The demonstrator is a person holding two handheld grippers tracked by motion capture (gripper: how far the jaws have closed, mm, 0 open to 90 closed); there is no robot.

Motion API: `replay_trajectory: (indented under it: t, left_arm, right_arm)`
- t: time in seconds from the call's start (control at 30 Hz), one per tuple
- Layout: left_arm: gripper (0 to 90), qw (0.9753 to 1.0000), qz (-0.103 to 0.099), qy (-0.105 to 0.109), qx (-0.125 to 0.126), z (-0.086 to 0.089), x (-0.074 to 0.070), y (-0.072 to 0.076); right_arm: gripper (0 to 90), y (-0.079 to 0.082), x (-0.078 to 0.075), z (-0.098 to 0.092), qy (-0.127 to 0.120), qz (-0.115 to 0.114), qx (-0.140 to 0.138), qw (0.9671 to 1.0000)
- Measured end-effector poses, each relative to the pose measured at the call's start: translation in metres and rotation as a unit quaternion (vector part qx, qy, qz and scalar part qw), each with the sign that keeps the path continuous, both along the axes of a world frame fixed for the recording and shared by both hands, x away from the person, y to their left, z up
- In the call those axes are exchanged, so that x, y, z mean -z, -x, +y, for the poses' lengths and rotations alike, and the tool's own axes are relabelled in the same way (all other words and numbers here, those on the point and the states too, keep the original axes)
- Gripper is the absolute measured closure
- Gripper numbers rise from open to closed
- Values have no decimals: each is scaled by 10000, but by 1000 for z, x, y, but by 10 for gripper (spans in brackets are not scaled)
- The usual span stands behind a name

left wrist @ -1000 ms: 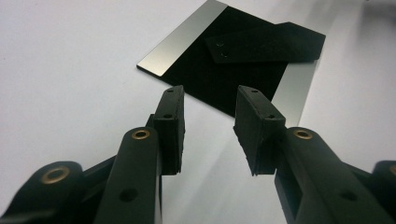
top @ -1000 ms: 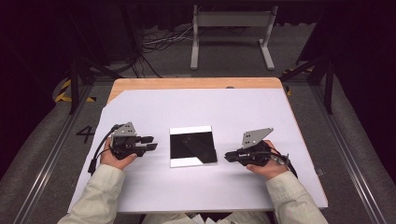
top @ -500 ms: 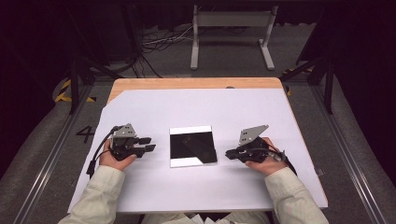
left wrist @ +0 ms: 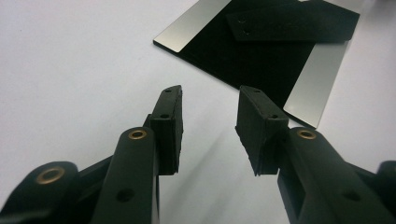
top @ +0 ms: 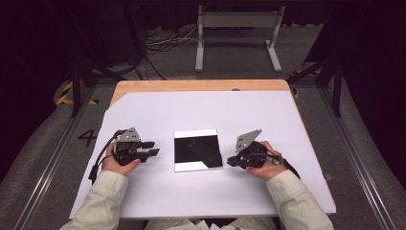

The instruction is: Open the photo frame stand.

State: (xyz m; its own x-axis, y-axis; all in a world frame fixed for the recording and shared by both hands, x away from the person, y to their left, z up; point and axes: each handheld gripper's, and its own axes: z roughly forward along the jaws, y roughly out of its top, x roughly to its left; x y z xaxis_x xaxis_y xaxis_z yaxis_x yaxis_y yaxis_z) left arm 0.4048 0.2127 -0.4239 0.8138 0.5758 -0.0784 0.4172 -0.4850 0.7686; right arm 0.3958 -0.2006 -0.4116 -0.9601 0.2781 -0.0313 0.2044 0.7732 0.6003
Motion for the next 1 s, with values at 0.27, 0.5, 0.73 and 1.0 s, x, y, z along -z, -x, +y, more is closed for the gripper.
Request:
replay_trajectory:
  t: [0.27, 0.5, 0.73, 1.0]
  left_arm:
    - [610, 9999, 21, -114, 25, -3, 2, -1]
    - [608, 9999, 22, -167, 23, -5, 3, 0]
    - [605, 9999, 12, -171, 22, -4, 2, 0]
    - [603, 9999, 12, -170, 16, -5, 2, 0]
  right_arm:
    - [845, -3, 6, 9, 255, 248, -70, 9993]
    - [854, -5, 8, 16, 425, 311, -130, 9985]
    - [866, -7, 7, 27, 721, 324, -206, 9967]
    - [868, -7, 6, 33, 980, 384, -197, 9942]
